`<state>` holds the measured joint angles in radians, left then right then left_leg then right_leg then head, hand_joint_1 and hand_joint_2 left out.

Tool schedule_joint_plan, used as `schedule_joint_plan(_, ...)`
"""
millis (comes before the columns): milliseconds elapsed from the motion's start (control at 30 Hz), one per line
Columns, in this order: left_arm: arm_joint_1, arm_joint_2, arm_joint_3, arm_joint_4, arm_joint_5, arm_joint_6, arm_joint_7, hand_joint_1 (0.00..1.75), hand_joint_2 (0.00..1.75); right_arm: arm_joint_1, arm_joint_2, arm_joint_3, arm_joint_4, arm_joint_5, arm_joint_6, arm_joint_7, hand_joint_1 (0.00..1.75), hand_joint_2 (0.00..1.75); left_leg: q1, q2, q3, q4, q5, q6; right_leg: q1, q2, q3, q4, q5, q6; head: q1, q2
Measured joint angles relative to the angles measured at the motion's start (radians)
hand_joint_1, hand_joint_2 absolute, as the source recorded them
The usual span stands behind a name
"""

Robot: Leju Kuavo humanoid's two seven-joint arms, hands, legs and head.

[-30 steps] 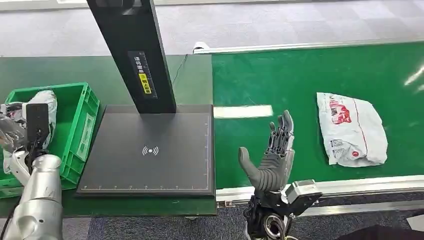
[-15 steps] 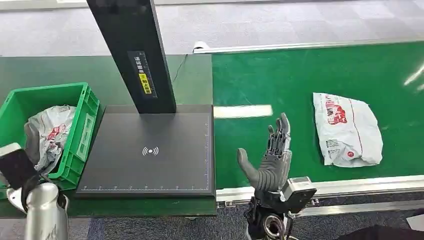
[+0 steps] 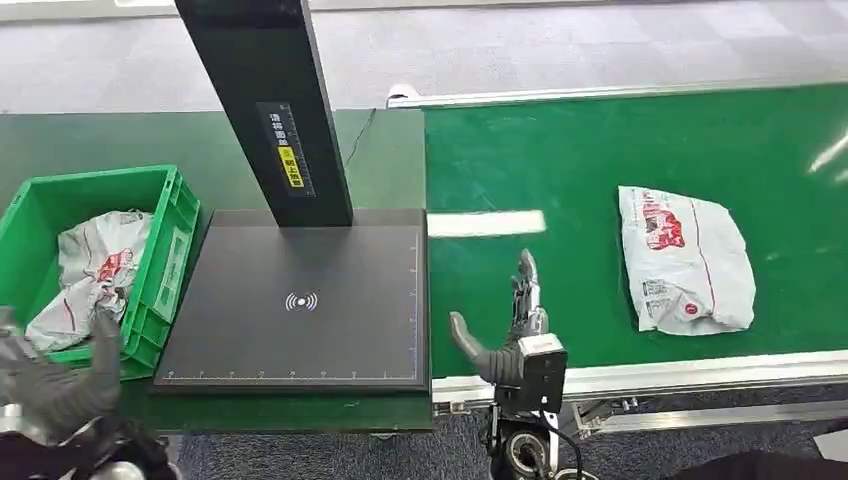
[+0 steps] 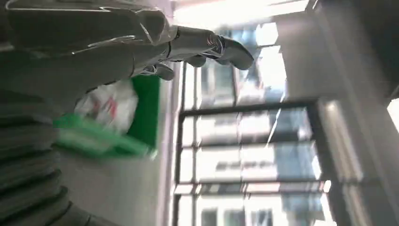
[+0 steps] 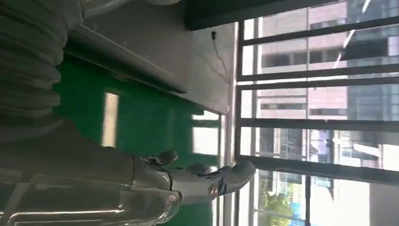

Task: Moved the parcel from conveyor to table for the left to box.

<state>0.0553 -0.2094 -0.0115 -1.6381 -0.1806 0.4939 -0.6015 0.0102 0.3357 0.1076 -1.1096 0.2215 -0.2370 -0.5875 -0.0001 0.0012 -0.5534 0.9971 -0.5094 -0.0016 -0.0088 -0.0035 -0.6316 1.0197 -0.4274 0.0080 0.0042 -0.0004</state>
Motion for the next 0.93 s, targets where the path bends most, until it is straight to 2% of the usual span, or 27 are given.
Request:
schedule_joint_plan(167,0.007,-0.013,-0.055,0.172,-0.008,-0.154,0.043,0.00,1.75,-0.010,0.000,-0.019,0.068,0.027,0.011,-0.002,0.00,1.75,0.000,0.000,0.001,0.000,0.000,0.000,0.000,0.000,0.000,0.000,0.000,0.000,0.000,0.000)
schedule_joint_plan(333,0.031,-0.033,-0.063,0.260,-0.089,-0.215,0.072,0.00,1.75,-0.008,0.001,-0.023,0.088,0.049,0.008,-0.003,0.00,1.75,0.000,0.000,0.000,0.000,0.000,0.000,0.000,0.000,-0.001,0.000,0.000,0.000,0.000,0.000)
schedule_joint_plan(933,0.068,-0.061,-0.103,0.304,-0.161,-0.212,0.110,0.00,1.75,0.021,0.000,0.036,0.096,0.038,-0.026,0.003,0.00,1.75,0.000,0.000,0.000,0.000,-0.001,0.001,0.000,0.000,-0.001,0.000,0.000,0.001,0.000,0.000)
